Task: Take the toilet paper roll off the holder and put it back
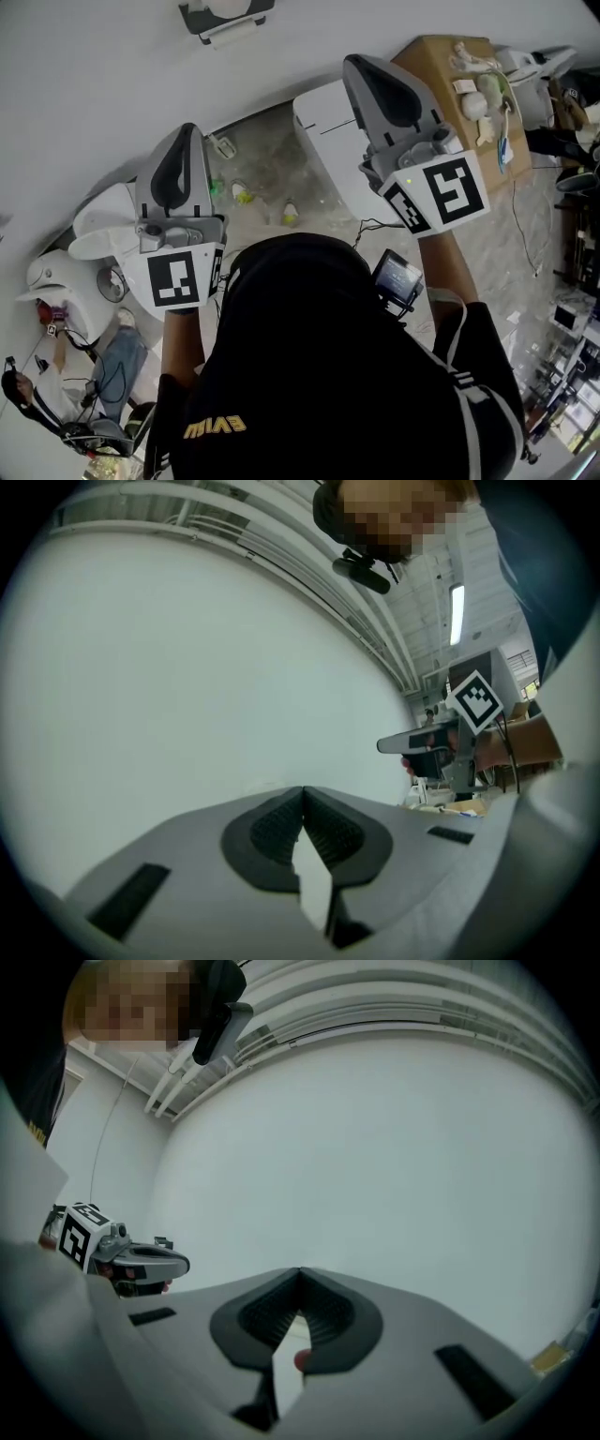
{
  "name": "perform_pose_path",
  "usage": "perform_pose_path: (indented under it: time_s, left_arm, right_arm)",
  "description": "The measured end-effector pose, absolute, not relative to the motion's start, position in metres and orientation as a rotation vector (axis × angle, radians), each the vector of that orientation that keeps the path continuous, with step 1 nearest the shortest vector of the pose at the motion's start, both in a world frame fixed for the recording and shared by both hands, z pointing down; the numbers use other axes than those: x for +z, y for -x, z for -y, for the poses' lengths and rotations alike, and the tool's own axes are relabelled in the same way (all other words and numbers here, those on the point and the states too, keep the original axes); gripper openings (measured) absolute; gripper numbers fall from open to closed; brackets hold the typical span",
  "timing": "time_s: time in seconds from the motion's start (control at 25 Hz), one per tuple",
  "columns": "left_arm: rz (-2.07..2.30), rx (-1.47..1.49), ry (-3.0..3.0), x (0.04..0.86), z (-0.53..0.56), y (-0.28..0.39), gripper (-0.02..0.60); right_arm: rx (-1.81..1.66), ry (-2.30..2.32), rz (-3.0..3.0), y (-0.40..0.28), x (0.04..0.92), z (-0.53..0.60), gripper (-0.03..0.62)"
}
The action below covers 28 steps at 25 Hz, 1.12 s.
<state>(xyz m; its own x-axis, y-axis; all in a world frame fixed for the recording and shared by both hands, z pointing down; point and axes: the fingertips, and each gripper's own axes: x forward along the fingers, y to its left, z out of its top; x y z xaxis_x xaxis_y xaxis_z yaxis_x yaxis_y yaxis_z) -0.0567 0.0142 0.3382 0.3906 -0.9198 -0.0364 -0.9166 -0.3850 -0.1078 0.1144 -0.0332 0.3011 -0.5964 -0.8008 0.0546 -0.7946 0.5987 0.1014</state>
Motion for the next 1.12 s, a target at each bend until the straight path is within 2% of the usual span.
perform_pose_path:
  time_s: [0.48,1.12]
  left_arm:
    - [-1.744,-0.074,2.497,0.348,-0.027,0.079,0.011]
    - [-1.798,-0.061,2.491,0.367,-0.021,0.071,0.011]
  right_arm:
    - [-0.07,-1.302,2.734,-0.094,0.313,0.03,-0.008]
    - [-0.112,-1.268,2.695,-0.113,0.322,0.034,-0.008]
